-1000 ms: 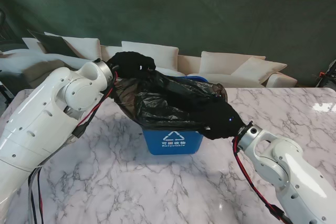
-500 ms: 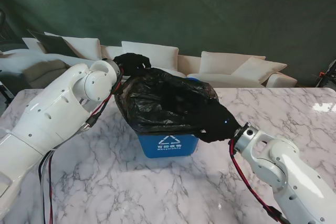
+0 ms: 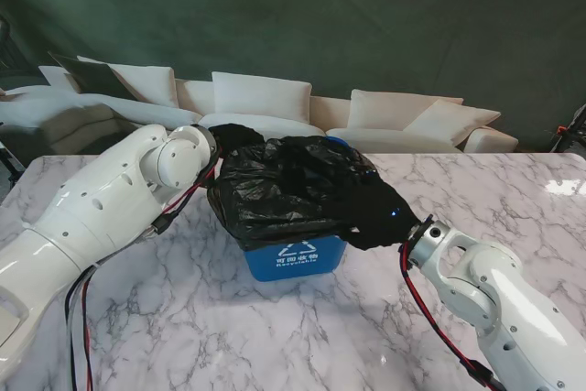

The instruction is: Fit the garbage bag over the bin

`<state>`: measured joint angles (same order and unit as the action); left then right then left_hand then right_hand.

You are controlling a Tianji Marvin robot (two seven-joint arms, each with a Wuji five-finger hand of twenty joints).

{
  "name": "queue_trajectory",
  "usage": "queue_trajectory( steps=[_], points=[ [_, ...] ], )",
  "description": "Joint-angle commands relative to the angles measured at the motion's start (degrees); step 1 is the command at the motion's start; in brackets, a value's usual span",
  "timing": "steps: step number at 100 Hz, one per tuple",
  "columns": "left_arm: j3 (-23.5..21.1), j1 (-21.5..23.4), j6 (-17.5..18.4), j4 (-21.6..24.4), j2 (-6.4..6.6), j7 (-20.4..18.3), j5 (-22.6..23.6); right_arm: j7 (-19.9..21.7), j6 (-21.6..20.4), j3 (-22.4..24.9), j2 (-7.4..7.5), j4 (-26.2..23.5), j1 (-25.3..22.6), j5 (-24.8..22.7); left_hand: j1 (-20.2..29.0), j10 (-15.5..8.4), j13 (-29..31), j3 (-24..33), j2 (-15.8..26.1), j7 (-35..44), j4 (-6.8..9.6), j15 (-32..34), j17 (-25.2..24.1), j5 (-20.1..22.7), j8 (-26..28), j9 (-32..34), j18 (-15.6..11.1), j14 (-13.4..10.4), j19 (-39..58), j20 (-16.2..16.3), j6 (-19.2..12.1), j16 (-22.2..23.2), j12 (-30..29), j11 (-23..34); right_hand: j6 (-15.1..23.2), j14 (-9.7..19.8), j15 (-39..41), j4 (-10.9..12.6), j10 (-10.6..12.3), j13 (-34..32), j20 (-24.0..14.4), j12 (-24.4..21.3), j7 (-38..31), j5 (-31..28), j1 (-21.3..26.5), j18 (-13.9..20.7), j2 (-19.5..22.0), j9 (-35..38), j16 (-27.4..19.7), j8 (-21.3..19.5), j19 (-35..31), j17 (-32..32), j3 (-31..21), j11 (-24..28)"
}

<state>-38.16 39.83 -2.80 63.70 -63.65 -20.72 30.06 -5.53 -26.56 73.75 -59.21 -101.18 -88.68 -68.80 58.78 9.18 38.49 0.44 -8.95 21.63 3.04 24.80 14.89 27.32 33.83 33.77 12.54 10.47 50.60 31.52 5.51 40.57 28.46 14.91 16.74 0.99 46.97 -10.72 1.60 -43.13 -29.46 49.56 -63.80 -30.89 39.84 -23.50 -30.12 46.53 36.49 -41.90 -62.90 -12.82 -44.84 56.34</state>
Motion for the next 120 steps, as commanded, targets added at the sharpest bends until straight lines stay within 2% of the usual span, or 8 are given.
queue_trajectory(
  steps=[1,16,32,56,62,75,94,120],
  points=[
    [0.2,-0.3,0.6,-0.2,0.23,-1.8,0.1,0.0,0.6,0.0,0.13,0.2,-0.4,-0.4,-7.0,3.2,-5.5,-1.3,1.8,-10.2,-2.05,-7.6,-3.8,-5.5,-7.1,-9.4,0.9,3.2,-5.8,-2.6,3.2,-6.7,-10.3,-7.2,6.7,-2.1,3.1,1.2,0.4,-3.2,-0.1,0.6,-0.1,-2.7,4.1,2.2,0.6,0.7,1.4,-1.0,0.0,0.7,-4.6,0.7],
    [-1.6,0.3,1.5,0.6,1.09,-2.1,3.1,-0.1,0.9,0.0,0.13,0.2,-0.5,-0.6,-15.1,6.2,-12.0,-2.0,0.9,-19.6,-3.39,-12.2,-7.0,-15.5,-12.4,-21.9,0.2,4.4,-11.4,-4.7,4.8,-12.6,-18.4,-15.6,6.6,-2.2,3.2,1.2,0.3,-3.1,-0.1,0.6,-0.1,-2.7,4.1,2.1,0.7,0.7,1.5,-1.0,0.1,0.8,-4.6,0.7],
    [-5.0,1.8,3.2,2.1,1.91,-1.1,7.4,-0.1,0.9,-0.1,0.13,0.2,-0.4,-0.6,-17.6,6.3,-14.0,-1.6,2.6,-22.2,-3.68,-13.0,-7.9,-19.4,-15.5,-25.5,0.3,5.2,-13.4,-4.8,4.7,-15.0,-22.6,-16.1,6.6,-2.2,3.2,1.2,0.3,-3.2,-0.2,0.6,-0.1,-2.7,4.2,2.1,0.7,0.8,1.5,-1.0,0.1,0.8,-4.6,0.7],
    [-14.1,7.2,3.2,6.4,2.04,4.2,11.2,0.1,1.3,-0.1,0.14,0.4,-0.2,-0.6,-6.6,3.2,-13.8,-1.6,8.0,-18.7,-2.76,-11.6,-8.7,-14.3,-14.3,-17.5,1.3,3.5,-13.3,-4.0,4.7,-14.8,-17.3,-12.6,6.5,-2.2,3.3,1.2,0.3,-3.2,-0.2,0.6,0.0,-2.7,4.2,2.1,0.7,0.7,1.5,-1.0,0.2,0.9,-4.6,0.8],
    [-17.0,9.0,3.9,8.7,2.41,4.4,12.8,0.2,1.4,-0.2,0.14,0.4,-0.1,-0.6,-4.9,3.3,-15.1,-1.3,9.1,-19.3,-2.45,-12.3,-10.0,-15.7,-14.4,-18.2,1.8,3.0,-14.0,-4.0,4.7,-14.9,-16.9,-13.0,6.5,-2.2,3.3,1.2,0.3,-3.2,-0.2,0.6,0.0,-2.7,4.2,2.1,0.6,0.8,1.6,-1.0,0.2,0.9,-4.5,0.7],
    [-24.2,13.5,11.1,14.3,3.32,5.2,16.3,0.9,1.8,-0.3,0.14,0.3,0.2,-0.4,-3.9,3.0,-17.3,-2.1,11.8,-19.2,-2.50,-14.7,-11.4,-14.9,-14.3,-18.2,2.0,2.2,-17.5,-4.9,3.4,-16.5,-17.8,-14.3,6.3,-2.2,3.2,1.2,0.2,-3.1,-0.2,0.6,0.0,-2.7,4.2,2.0,0.7,0.7,1.6,-0.9,0.3,1.0,-4.5,0.7],
    [-32.0,21.1,21.2,25.7,4.16,2.0,11.0,2.2,3.0,-1.0,0.15,-0.2,0.6,-0.4,-10.2,0.2,-13.5,-2.5,11.3,-11.0,-3.46,-13.1,-10.3,-0.2,-8.9,-3.5,3.6,2.0,-17.4,-2.1,1.3,-15.5,-12.3,-7.4,5.8,-2.6,3.4,1.3,-0.1,-3.3,-0.3,0.6,0.2,-2.7,4.4,1.9,0.6,0.8,1.7,-0.7,0.3,0.9,-4.5,0.7],
    [-33.3,25.9,34.5,33.8,6.58,-6.4,5.1,5.3,6.9,-2.7,0.11,-2.1,1.2,-0.6,-15.7,1.7,-10.7,-2.7,11.4,-15.2,-3.73,-13.3,-8.7,-5.3,-9.4,-6.5,3.2,1.6,-16.4,-1.0,1.8,-15.0,-13.1,-11.1,3.7,-3.9,5.3,1.7,-1.8,-4.2,-1.3,0.5,1.1,-4.1,5.2,2.3,-0.2,1.9,2.4,0.6,-1.5,-1.0,-5.0,1.0]
  ],
)
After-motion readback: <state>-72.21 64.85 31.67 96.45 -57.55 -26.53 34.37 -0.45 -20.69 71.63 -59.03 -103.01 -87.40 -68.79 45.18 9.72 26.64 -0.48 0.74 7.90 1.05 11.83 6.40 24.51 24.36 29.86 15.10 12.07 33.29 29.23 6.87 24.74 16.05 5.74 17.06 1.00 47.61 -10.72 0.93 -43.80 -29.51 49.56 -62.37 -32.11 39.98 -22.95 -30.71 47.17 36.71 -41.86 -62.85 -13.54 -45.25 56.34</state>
